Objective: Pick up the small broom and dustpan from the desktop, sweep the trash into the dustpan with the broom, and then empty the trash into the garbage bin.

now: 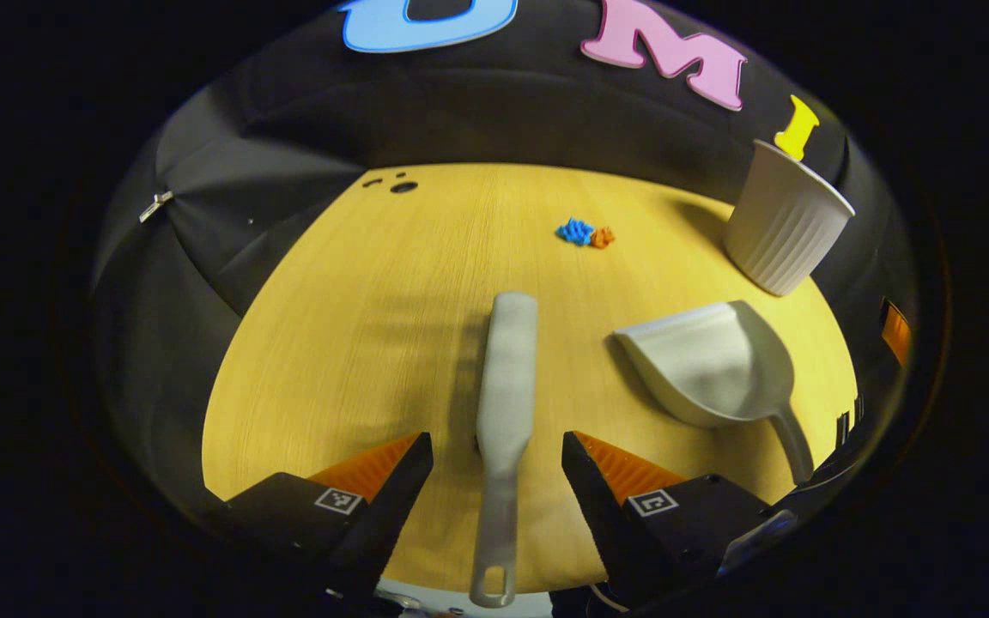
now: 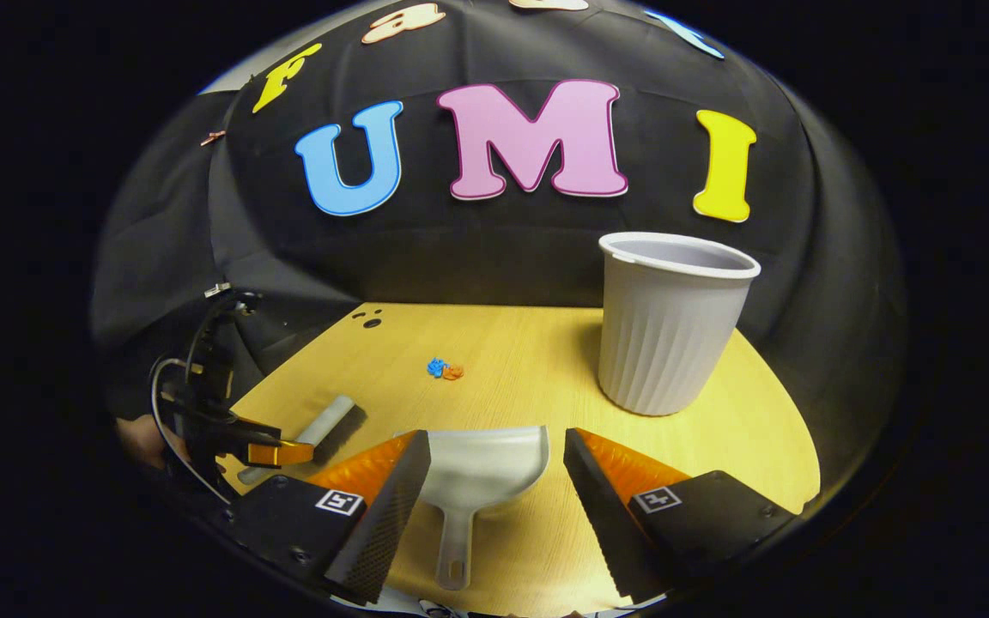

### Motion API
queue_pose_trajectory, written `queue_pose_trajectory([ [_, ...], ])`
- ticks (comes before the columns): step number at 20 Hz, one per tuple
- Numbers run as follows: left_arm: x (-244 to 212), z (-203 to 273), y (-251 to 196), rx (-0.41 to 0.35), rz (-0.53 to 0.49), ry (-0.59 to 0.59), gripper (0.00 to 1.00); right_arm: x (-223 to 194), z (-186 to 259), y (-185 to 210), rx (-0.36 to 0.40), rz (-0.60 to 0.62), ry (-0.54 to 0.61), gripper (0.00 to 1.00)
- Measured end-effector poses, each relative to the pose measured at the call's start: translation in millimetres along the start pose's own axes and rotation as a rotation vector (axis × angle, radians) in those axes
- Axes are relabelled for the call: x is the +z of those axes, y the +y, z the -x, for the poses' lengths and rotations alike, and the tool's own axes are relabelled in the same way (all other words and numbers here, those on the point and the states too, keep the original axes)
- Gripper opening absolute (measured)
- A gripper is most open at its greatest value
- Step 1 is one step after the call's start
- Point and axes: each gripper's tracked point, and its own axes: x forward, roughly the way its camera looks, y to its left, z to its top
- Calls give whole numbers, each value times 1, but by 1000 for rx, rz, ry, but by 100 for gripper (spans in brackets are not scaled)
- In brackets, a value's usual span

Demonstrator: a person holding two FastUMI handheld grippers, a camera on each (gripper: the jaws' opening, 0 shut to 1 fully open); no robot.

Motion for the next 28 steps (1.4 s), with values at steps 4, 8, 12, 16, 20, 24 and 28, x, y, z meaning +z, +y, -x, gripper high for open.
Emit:
queue_pose_trajectory([
  [4, -10, -23, 3, 13, -34, 108, 95, -15, -8, 4, 21, -18, 51, 100],
  [8, -16, -36, -2, 23, -57, 154, 86, -26, -14, 6, 33, -31, 89, 99],
  [12, -16, -42, -9, 6, -43, 156, 59, -30, -12, 9, 42, -32, 101, 99],
  [16, -18, -41, -10, 17, -38, 136, 42, -37, -8, 16, 57, -36, 127, 99],
  [20, -17, -41, -11, 29, -6, 68, 31, -48, -3, 20, 65, -18, 171, 99],
  [24, -22, -31, -10, 13, 53, 38, 25, -59, 2, 25, 71, -23, 225, 99],
  [28, -19, -4, 0, 8, 86, -30, 25, -70, -3, 31, 71, -32, 275, 99],
])
